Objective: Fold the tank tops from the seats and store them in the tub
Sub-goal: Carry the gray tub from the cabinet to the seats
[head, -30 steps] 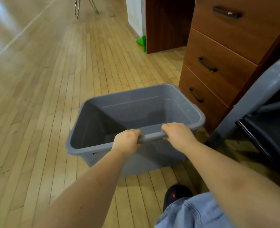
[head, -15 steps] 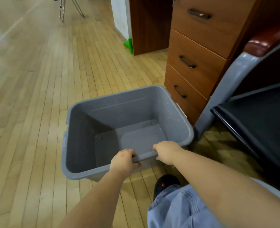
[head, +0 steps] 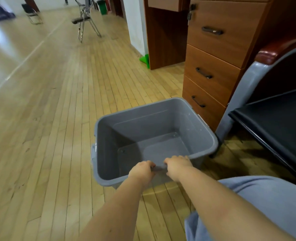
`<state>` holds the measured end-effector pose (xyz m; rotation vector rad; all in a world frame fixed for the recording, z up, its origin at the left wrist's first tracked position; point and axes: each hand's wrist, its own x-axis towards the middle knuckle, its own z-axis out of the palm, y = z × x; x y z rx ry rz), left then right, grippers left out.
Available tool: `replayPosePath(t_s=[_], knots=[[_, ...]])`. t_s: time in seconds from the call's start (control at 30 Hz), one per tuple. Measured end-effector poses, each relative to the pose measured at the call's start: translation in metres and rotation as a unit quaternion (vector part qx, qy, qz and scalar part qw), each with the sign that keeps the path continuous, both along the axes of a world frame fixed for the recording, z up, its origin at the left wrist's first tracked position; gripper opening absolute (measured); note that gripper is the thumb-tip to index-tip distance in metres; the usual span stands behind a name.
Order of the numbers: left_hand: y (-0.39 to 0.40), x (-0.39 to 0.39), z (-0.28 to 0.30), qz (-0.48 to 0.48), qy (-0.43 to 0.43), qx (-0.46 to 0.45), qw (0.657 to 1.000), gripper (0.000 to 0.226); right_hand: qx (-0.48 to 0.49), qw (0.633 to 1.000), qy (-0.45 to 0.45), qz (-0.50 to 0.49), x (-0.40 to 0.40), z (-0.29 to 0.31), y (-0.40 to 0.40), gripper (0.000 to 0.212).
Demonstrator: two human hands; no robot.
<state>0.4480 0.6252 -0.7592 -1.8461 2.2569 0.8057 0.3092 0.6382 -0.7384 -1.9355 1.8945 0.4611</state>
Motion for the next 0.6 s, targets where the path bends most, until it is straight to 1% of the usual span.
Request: replayPosePath(t_s=[0.17,0.23,0.43,0.6], knots=[[-0.014,0.005,-0.004,-0.007,-0.003,0.024,1.0,0.035,0.033,0.997,-0.066,-0.003,0.0,0.003,-0.014,0.044],[-0.019,0.005,-0.006,-0.012,-0.003,0.032,0.999,0.035,0.037,0.996,-0.076,-0.005,0.003,0.001,-0.018,0.042],[-0.022,0.006,-0.004,-0.066,-0.018,0.058,0.996,0.045,0.005,0.999,-0.019,0.05,0.004,-0.002,-0.017,0.037],[-0.011,0.011,-0.007,-0.076,-0.013,0.053,0.996,0.048,0.004,0.999,-0.01,0.051,0.008,0.002,-0.006,0.037]])
